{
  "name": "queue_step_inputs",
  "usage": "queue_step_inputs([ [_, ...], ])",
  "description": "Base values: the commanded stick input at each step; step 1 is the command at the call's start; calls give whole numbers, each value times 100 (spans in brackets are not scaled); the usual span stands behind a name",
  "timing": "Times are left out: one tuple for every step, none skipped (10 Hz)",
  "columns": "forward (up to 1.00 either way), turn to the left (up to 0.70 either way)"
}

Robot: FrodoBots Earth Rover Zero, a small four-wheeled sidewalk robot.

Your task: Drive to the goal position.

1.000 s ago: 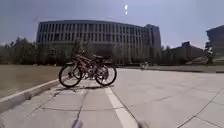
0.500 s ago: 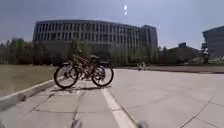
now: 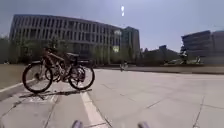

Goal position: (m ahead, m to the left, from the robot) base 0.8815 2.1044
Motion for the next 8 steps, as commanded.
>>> queue_step_inputs([
  [85,-34],
  [85,-34],
  [85,-34],
  [85,-34],
  [85,-20],
  [85,-3],
  [85,0],
  [85,0],
])
